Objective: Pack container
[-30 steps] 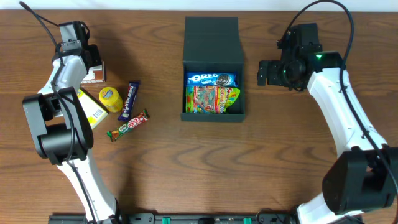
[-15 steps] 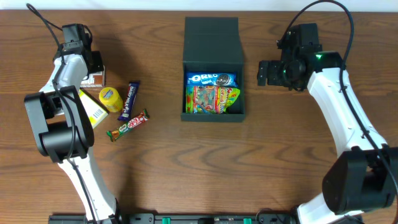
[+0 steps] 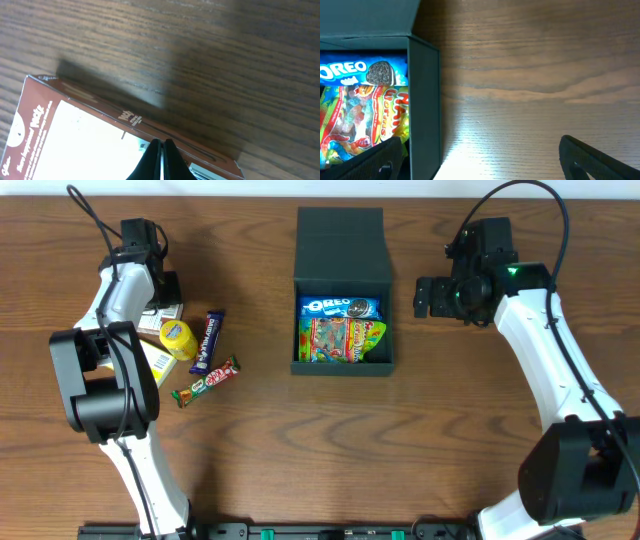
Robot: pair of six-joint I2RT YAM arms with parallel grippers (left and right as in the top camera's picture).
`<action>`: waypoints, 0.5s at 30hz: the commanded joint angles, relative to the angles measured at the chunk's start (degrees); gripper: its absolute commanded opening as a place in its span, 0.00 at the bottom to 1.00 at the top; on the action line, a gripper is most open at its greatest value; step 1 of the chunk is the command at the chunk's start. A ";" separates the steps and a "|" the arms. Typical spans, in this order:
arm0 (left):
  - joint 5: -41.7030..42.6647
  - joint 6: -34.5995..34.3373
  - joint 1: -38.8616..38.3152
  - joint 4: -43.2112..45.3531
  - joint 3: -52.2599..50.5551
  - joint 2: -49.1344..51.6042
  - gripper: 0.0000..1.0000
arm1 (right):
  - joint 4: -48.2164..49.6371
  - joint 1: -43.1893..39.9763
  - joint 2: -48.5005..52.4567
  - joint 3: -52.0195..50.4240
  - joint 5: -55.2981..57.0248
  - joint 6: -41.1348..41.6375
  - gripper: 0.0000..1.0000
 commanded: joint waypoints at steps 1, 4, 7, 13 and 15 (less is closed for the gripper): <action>1.95 -6.75 -0.33 -2.21 -1.90 1.27 0.06 | 0.20 -0.15 -0.07 0.37 0.39 0.61 0.99; 1.97 -20.26 -0.33 -2.67 -1.86 -2.78 0.05 | 0.55 -0.15 -0.07 0.37 0.37 0.61 0.99; 1.99 -36.00 -0.33 -5.22 -1.86 -6.29 0.07 | 0.52 -0.15 -0.07 0.37 0.39 0.59 0.99; 10.80 -47.47 -0.11 -3.32 -1.86 -7.56 0.96 | 0.50 -0.15 -0.07 0.37 0.39 0.57 0.99; 11.19 -47.54 -0.11 -2.84 -1.86 -7.56 0.96 | 0.50 -0.15 -0.07 0.37 0.39 0.28 0.99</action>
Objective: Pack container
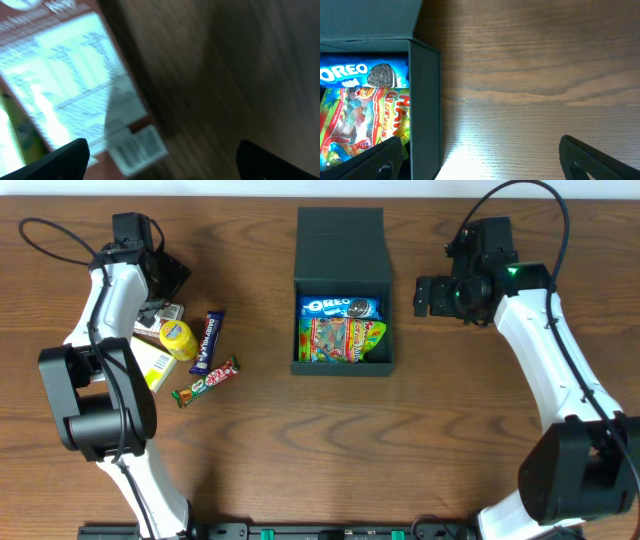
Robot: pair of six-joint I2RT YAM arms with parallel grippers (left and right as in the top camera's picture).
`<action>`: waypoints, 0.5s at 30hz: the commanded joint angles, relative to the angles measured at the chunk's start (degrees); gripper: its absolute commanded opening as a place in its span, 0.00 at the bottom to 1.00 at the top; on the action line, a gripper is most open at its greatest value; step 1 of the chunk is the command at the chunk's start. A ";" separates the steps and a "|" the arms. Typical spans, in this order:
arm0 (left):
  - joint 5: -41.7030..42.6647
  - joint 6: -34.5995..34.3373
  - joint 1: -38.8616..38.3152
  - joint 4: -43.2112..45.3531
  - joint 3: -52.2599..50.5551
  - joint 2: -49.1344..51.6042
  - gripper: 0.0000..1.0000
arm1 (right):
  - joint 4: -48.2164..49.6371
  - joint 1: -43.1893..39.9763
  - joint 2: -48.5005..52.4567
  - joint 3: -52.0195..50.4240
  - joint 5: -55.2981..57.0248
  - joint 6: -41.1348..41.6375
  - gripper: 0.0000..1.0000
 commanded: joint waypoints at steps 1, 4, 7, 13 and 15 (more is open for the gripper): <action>3.30 -4.22 -0.02 -0.04 -0.28 -0.87 0.95 | 0.00 -0.15 -0.07 0.37 0.39 -0.09 0.99; 3.28 -11.76 0.15 -2.36 -0.28 -0.87 0.96 | 0.00 -0.15 -0.07 0.37 0.39 -0.52 0.99; 0.63 -34.95 0.44 -9.99 -0.28 -0.87 0.95 | -0.04 -0.15 -0.07 0.37 0.39 -0.50 0.99; -1.36 -38.75 0.42 -9.42 -0.28 -0.87 0.95 | -0.20 -0.15 -0.07 0.37 0.39 -0.50 0.99; -2.84 -38.73 0.48 -9.40 -0.28 -0.87 0.95 | -0.20 -0.15 -0.07 0.37 0.37 -0.50 0.99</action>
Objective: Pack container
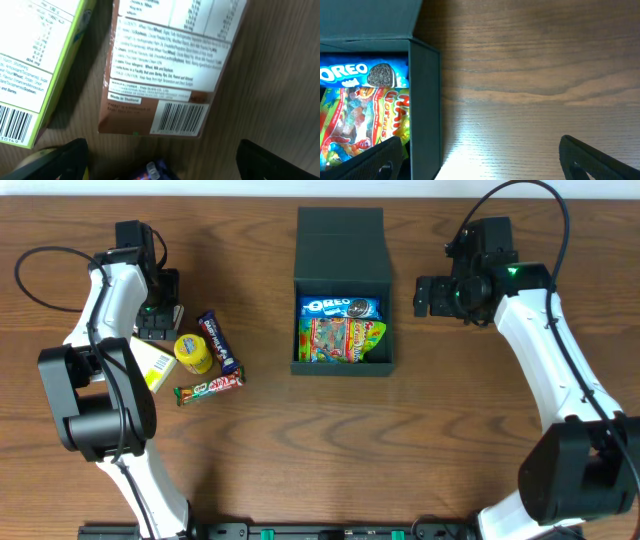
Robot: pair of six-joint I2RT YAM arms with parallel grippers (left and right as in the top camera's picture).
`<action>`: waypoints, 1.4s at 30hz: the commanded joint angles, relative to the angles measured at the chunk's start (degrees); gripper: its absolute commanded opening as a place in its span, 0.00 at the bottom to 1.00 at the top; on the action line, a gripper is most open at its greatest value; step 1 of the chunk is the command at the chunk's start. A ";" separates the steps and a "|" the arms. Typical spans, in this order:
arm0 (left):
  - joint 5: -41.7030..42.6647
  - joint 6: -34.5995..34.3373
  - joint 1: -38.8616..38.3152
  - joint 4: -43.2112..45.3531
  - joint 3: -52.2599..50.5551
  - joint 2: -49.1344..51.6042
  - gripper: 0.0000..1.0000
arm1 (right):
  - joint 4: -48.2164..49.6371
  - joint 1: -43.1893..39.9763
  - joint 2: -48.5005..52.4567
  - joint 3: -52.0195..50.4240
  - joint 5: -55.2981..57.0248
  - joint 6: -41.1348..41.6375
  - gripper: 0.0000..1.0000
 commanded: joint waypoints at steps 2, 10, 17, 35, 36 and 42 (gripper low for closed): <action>-4.09 -2.67 0.55 -0.17 -0.24 -0.87 0.96 | -0.17 -0.15 -0.07 0.37 0.39 -0.46 0.99; -3.45 10.56 2.38 3.23 -0.24 -0.85 0.96 | -0.13 -0.15 -0.07 0.37 0.37 -0.44 0.99; -2.12 11.54 4.33 1.14 -0.24 -0.70 0.96 | 0.02 -0.15 -0.07 0.37 -0.09 -0.39 0.99; 2.27 14.51 4.46 -2.84 8.11 6.56 0.96 | -0.11 -0.13 -0.07 0.37 -0.70 -0.39 0.99; 1.79 14.88 4.50 -3.02 8.11 6.60 0.96 | -0.11 -0.13 -0.07 0.37 -0.70 -0.39 0.99; 3.74 17.00 5.07 -2.82 8.83 6.75 0.96 | 0.00 -0.15 -0.04 0.37 -0.68 -0.42 0.99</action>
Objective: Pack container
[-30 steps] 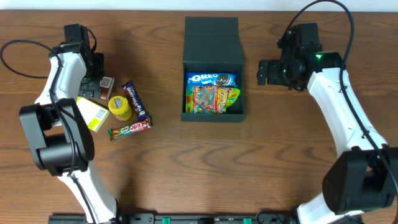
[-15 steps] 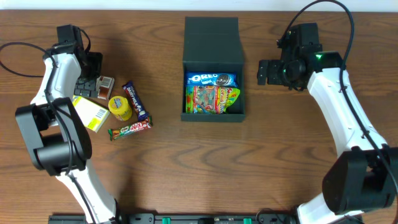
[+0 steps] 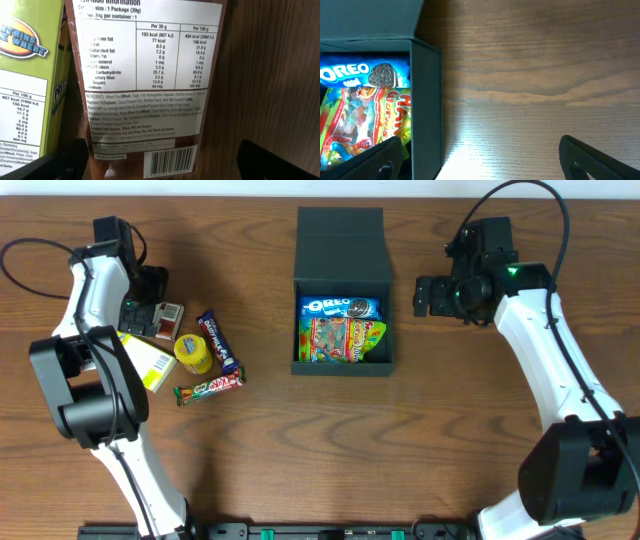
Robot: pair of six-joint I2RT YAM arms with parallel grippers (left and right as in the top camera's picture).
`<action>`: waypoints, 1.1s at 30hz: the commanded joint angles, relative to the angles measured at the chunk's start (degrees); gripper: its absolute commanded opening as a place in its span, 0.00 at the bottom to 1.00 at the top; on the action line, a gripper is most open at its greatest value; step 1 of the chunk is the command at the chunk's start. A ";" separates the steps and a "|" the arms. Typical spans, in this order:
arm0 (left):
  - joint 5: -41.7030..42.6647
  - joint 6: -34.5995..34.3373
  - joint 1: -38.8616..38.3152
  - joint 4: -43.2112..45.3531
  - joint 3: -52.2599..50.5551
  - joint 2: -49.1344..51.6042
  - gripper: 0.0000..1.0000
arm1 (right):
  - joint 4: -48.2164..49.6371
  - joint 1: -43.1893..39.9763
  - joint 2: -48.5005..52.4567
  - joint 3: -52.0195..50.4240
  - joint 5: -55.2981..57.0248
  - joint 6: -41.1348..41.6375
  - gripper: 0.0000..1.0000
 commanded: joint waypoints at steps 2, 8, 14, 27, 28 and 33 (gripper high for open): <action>0.57 1.92 0.61 0.00 2.97 1.05 0.96 | -0.04 -0.15 -0.04 0.37 -0.42 -0.42 0.99; 1.07 3.10 0.79 -3.76 4.04 1.05 0.96 | -0.24 -0.13 -0.04 0.37 -0.44 -0.39 0.99; -0.07 4.26 0.74 -5.42 4.04 1.05 0.96 | -1.14 -0.13 -0.04 0.37 -0.42 -0.42 0.99; 4.13 3.43 0.72 -4.37 4.04 1.05 0.96 | -1.75 -0.13 -0.04 0.37 -0.42 -0.17 0.99; 4.70 3.39 0.61 -3.69 4.04 1.05 0.96 | -1.75 -0.15 -0.04 0.37 -0.42 0.39 0.99; 4.98 -4.61 0.52 -1.75 4.55 1.55 0.97 | -1.33 -0.15 -0.04 0.37 -0.42 0.70 0.99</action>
